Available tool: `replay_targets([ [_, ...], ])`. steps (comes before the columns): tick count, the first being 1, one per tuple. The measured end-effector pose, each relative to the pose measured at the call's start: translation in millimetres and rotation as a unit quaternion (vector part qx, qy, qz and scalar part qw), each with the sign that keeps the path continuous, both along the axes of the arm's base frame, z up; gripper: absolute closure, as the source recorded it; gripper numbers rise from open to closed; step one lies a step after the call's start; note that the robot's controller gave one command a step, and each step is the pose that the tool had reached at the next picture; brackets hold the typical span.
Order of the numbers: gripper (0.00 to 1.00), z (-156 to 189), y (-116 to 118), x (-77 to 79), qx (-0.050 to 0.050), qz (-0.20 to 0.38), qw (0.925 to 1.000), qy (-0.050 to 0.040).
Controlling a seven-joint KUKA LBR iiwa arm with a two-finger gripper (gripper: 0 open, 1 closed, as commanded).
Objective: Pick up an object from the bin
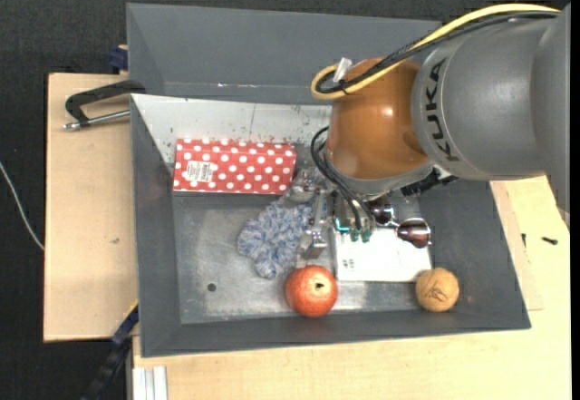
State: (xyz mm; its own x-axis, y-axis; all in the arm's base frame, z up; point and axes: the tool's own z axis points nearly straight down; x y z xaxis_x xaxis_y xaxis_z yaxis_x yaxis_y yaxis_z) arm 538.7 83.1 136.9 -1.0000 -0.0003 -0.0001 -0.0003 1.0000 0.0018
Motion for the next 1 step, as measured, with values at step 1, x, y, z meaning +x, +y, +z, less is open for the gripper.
replay_targets([
  [1, 0.00, 0.3, -0.2, 0.5, 0.000, 0.000, 1.0000, -0.0006],
])
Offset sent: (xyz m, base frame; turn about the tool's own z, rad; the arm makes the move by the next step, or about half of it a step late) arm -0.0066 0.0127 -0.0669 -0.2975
